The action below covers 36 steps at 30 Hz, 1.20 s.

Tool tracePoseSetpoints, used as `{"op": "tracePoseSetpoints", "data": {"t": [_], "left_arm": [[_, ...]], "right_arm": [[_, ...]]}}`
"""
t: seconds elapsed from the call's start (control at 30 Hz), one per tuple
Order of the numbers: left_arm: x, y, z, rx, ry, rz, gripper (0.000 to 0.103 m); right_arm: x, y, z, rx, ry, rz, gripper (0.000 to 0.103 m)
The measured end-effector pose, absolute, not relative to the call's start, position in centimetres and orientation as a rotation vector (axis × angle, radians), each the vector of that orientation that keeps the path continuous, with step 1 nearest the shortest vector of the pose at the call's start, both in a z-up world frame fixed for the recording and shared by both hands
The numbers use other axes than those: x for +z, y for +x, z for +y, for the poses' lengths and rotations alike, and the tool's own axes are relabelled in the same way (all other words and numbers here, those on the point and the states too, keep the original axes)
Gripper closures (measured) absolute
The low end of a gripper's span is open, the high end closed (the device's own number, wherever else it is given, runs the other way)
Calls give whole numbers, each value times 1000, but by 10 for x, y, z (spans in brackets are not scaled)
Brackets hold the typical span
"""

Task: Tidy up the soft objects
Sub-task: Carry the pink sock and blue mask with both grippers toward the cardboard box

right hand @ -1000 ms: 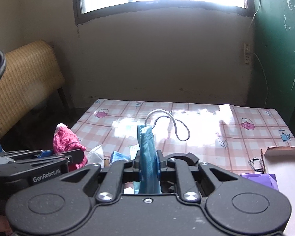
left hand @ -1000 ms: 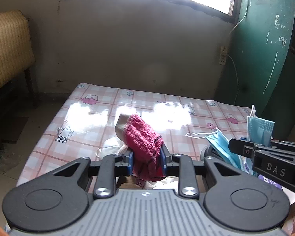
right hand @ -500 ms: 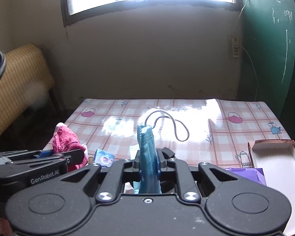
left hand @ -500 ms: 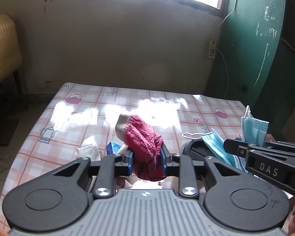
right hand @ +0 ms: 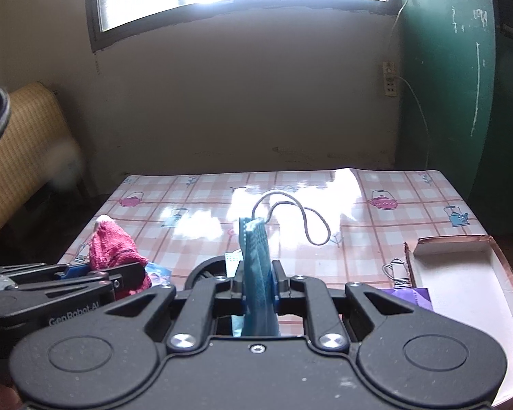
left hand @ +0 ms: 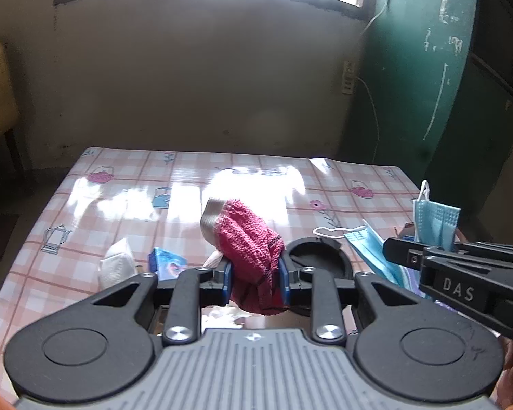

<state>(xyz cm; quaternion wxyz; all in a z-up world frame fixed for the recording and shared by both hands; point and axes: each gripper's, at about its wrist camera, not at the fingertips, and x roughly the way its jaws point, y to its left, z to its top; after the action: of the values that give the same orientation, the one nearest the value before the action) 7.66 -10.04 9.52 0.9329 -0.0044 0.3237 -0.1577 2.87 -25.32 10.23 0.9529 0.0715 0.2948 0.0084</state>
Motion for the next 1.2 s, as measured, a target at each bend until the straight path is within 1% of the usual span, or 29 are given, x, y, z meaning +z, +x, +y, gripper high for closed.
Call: {"op": "tracePoseSetpoints", "data": {"t": [1.2], "left_arm": [[87, 63, -192, -473, 68, 671, 75]], "right_arm": [[86, 8, -343, -125, 216, 615, 87]]}}
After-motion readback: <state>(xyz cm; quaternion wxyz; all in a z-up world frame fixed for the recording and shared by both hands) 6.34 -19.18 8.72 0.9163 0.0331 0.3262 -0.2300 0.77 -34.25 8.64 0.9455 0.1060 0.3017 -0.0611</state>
